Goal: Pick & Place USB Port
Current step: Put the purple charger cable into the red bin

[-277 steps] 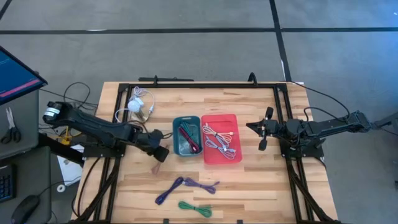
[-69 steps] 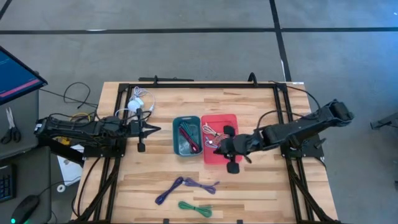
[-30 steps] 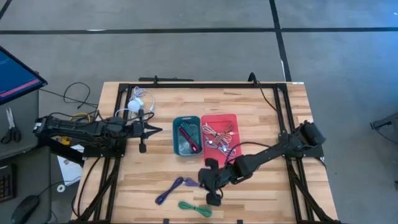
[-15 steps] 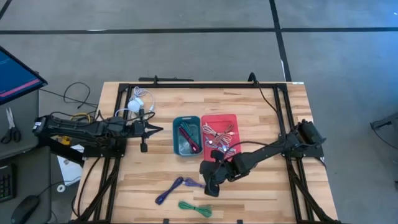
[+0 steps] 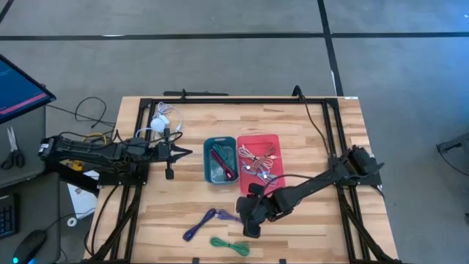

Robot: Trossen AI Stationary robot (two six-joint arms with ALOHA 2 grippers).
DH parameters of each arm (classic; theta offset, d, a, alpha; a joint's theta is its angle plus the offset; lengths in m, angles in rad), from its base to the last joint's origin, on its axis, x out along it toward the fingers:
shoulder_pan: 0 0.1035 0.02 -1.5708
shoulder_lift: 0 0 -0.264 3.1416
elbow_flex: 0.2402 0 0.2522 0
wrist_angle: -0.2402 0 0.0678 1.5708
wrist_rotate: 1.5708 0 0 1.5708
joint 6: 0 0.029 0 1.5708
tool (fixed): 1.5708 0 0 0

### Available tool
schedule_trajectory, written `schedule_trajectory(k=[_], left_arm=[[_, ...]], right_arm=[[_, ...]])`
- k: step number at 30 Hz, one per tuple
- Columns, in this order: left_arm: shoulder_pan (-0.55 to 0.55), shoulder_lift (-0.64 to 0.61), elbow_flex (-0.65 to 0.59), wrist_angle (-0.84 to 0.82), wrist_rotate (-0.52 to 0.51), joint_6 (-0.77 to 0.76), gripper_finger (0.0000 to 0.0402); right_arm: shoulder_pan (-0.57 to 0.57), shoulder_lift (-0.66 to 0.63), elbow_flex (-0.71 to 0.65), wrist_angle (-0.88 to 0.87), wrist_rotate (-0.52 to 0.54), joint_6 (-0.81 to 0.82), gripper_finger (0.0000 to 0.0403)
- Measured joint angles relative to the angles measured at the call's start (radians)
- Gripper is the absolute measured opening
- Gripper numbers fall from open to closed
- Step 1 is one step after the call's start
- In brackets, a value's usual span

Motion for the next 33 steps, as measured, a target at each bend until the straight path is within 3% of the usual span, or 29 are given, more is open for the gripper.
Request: schedule_trajectory(k=[17,24,29,33], left_arm=[[0.000,0.002,0.000,0.000,0.000,0.000,0.0008],[0.000,0.006,0.000,0.001,0.000,0.000,0.0008],[0.000,0.006,0.000,0.001,0.000,0.000,0.0008],[0.000,0.006,0.000,0.000,0.000,0.000,0.0008]], right_arm=[[0.009,0.146,0.003,0.065,-0.070,0.047,0.0156],[0.033,0.152,-0.001,0.112,-0.152,0.117,0.0150],[0.033,0.153,-0.002,0.188,-0.276,0.162,0.0143],[0.032,0.153,-0.002,0.184,-0.292,0.175,0.0134]])
